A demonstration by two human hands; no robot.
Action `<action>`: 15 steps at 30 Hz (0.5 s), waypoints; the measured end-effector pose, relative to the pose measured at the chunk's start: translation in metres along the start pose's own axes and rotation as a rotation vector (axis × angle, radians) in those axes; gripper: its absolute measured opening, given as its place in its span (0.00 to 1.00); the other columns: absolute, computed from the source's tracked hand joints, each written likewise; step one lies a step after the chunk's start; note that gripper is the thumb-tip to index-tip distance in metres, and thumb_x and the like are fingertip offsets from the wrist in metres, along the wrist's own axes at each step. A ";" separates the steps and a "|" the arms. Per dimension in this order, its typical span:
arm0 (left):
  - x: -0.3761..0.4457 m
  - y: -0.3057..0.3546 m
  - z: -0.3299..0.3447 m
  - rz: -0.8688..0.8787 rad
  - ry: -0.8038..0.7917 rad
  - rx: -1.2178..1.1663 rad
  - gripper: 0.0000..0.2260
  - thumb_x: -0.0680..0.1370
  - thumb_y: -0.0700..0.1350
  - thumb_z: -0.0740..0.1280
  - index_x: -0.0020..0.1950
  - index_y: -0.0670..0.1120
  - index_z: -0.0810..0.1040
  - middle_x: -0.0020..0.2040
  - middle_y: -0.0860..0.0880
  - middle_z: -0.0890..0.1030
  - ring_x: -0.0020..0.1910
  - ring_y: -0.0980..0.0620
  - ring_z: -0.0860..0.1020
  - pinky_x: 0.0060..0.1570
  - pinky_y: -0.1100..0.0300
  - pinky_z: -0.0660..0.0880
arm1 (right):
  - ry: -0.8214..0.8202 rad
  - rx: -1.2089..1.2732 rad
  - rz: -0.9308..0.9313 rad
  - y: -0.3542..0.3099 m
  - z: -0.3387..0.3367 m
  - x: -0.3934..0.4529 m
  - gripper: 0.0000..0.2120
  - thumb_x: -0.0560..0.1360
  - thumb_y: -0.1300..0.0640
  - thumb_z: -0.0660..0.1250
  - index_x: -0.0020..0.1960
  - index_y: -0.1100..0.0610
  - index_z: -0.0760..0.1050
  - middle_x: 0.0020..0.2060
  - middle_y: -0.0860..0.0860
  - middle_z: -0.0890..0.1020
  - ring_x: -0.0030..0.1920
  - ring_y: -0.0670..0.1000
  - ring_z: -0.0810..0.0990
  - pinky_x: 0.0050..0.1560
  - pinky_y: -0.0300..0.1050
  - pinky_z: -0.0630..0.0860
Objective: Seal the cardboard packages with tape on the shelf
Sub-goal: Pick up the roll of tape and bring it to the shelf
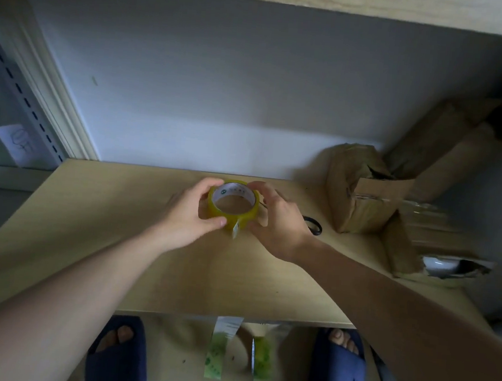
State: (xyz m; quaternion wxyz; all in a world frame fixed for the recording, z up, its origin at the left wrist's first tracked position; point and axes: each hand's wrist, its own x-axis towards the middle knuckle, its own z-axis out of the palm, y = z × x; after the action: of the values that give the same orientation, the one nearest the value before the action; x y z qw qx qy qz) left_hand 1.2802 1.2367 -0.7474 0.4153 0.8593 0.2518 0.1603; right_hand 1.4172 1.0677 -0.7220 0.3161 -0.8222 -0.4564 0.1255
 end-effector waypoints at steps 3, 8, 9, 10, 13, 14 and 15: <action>-0.001 0.008 -0.008 0.030 0.032 -0.031 0.25 0.76 0.43 0.74 0.70 0.59 0.73 0.71 0.55 0.76 0.73 0.57 0.71 0.64 0.60 0.69 | 0.013 -0.023 -0.014 0.000 -0.009 -0.005 0.30 0.75 0.57 0.72 0.75 0.46 0.67 0.69 0.49 0.74 0.69 0.54 0.73 0.66 0.46 0.71; -0.009 0.025 -0.013 0.114 0.032 -0.060 0.18 0.78 0.42 0.72 0.66 0.56 0.77 0.65 0.62 0.79 0.69 0.63 0.73 0.67 0.60 0.69 | 0.078 0.035 -0.035 0.000 -0.031 -0.017 0.27 0.77 0.55 0.72 0.73 0.48 0.69 0.68 0.47 0.75 0.67 0.47 0.73 0.61 0.38 0.68; -0.009 0.028 -0.012 0.125 0.032 -0.072 0.17 0.78 0.42 0.72 0.65 0.57 0.78 0.65 0.63 0.79 0.69 0.64 0.74 0.67 0.61 0.68 | 0.091 0.042 -0.045 0.000 -0.035 -0.021 0.26 0.77 0.55 0.73 0.73 0.48 0.70 0.67 0.48 0.75 0.66 0.47 0.73 0.61 0.39 0.69; -0.008 0.032 -0.009 0.138 0.032 -0.086 0.17 0.78 0.42 0.72 0.64 0.57 0.78 0.64 0.63 0.80 0.68 0.64 0.74 0.67 0.61 0.68 | 0.110 0.046 -0.052 0.001 -0.040 -0.025 0.26 0.77 0.55 0.73 0.72 0.48 0.71 0.66 0.48 0.76 0.66 0.47 0.73 0.61 0.41 0.71; -0.003 0.047 -0.001 0.174 0.041 -0.149 0.16 0.78 0.41 0.72 0.61 0.59 0.79 0.62 0.64 0.81 0.67 0.64 0.75 0.66 0.61 0.70 | 0.162 0.049 -0.053 0.004 -0.053 -0.035 0.25 0.76 0.55 0.73 0.72 0.49 0.71 0.63 0.47 0.76 0.65 0.45 0.73 0.60 0.39 0.70; -0.002 0.053 0.004 0.191 0.045 -0.163 0.16 0.78 0.40 0.72 0.61 0.59 0.79 0.62 0.63 0.81 0.67 0.63 0.76 0.66 0.61 0.71 | 0.182 0.046 -0.047 0.006 -0.057 -0.037 0.25 0.76 0.56 0.73 0.72 0.50 0.72 0.63 0.47 0.76 0.65 0.45 0.73 0.60 0.37 0.69; 0.000 0.060 0.009 0.200 0.043 -0.168 0.16 0.78 0.40 0.72 0.61 0.57 0.79 0.62 0.62 0.81 0.67 0.63 0.76 0.67 0.60 0.71 | 0.206 0.041 -0.042 0.008 -0.061 -0.039 0.26 0.76 0.56 0.73 0.72 0.50 0.72 0.63 0.48 0.77 0.65 0.46 0.74 0.62 0.38 0.69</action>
State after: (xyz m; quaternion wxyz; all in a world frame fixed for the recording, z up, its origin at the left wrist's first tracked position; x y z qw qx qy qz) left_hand 1.3027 1.1992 -0.7054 0.4623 0.8387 0.1592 0.2398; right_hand 1.4314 1.0080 -0.6834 0.3807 -0.8144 -0.4359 0.0429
